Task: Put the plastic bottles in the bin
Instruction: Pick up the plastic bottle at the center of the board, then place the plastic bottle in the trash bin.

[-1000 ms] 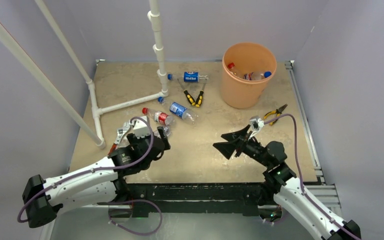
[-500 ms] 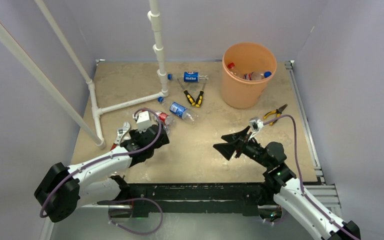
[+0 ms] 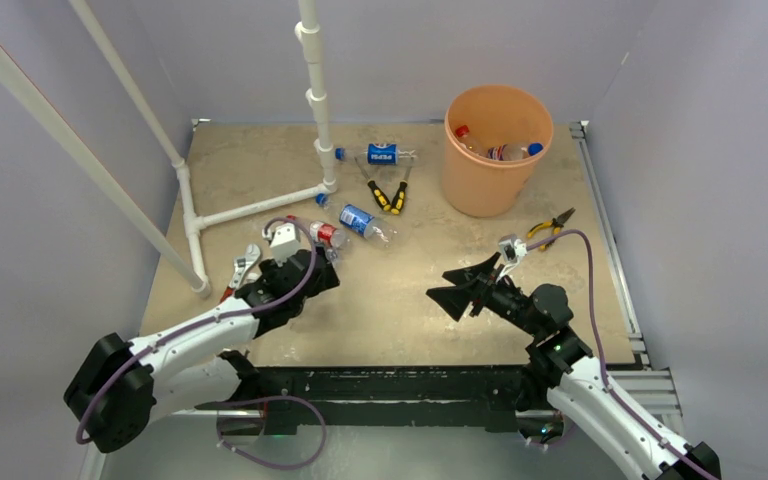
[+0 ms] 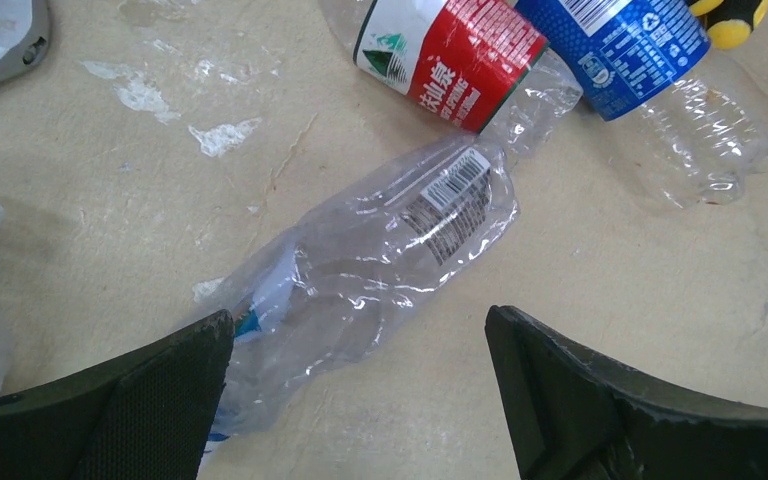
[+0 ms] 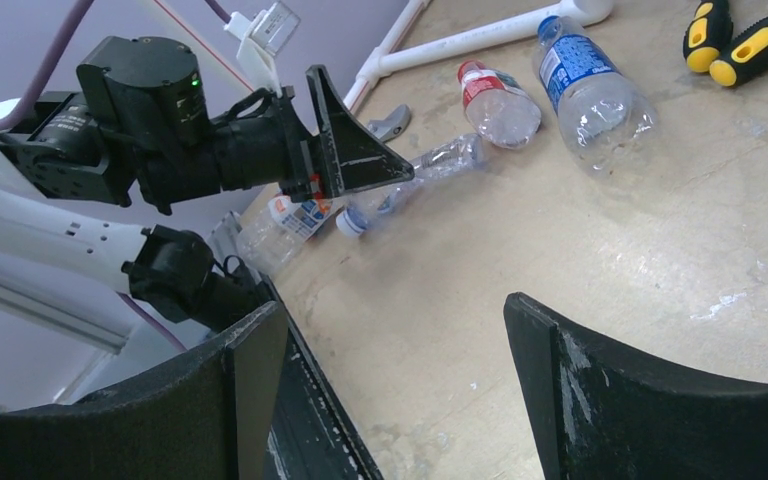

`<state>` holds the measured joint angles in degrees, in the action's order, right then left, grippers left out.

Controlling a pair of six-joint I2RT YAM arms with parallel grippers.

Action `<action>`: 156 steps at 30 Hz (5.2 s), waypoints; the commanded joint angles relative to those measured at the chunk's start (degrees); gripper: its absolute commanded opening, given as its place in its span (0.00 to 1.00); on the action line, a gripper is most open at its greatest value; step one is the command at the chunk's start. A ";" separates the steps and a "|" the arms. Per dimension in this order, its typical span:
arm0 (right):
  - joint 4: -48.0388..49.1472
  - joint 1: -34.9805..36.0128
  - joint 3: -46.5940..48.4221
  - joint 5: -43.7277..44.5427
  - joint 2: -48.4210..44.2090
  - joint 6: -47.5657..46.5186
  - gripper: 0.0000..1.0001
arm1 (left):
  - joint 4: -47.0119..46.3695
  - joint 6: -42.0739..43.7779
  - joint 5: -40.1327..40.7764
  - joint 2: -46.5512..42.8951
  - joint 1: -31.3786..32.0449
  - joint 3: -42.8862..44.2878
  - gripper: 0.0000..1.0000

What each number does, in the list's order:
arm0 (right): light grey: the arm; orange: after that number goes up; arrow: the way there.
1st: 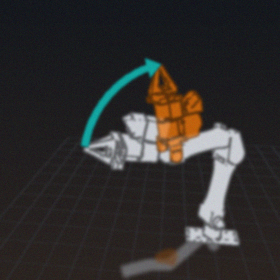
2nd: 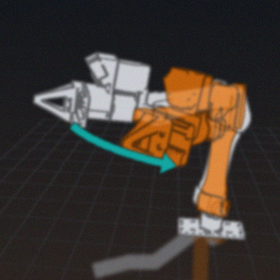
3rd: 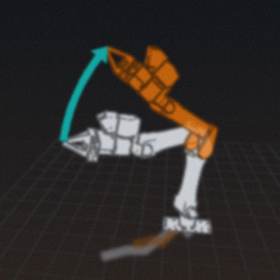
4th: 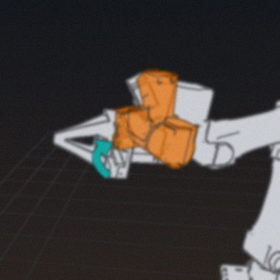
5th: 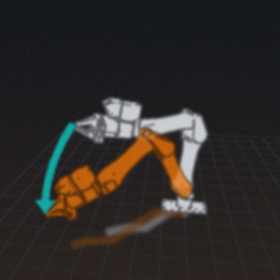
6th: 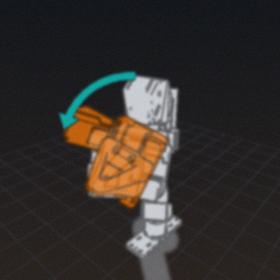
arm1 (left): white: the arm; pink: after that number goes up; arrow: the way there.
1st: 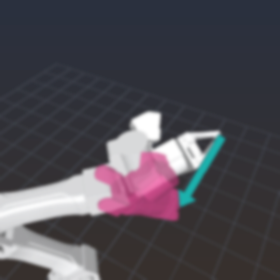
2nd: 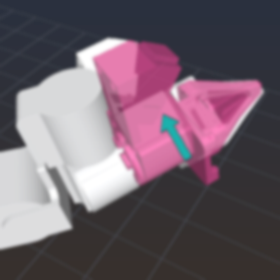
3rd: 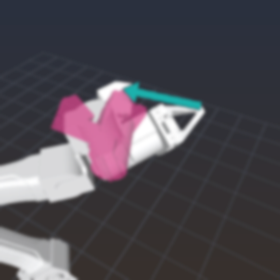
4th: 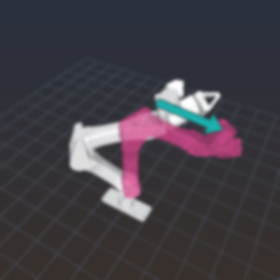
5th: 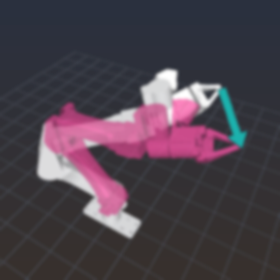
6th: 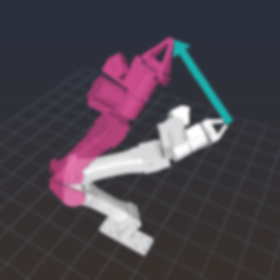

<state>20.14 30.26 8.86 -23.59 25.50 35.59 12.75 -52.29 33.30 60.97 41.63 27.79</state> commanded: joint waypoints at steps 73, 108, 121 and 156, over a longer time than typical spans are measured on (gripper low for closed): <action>12.35 0.75 -1.01 -5.70 -5.73 12.91 0.86 | -76.03 -14.03 -19.08 -11.95 8.42 -12.22 0.15; 17.00 20.30 16.27 11.41 17.98 7.88 0.90 | -100.05 -16.01 -22.58 7.65 9.73 -7.04 0.04; 20.06 22.30 16.49 14.04 22.53 8.24 0.66 | -97.44 -14.37 -22.10 5.03 9.80 -8.22 0.03; -48.85 22.47 44.44 22.08 15.88 -4.15 0.00 | -11.48 46.56 -10.41 -18.17 9.81 19.95 0.95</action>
<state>-13.65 52.82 48.88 1.52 37.67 33.17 -12.64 -28.58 24.34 40.10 51.40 39.81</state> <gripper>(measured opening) 0.385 0.960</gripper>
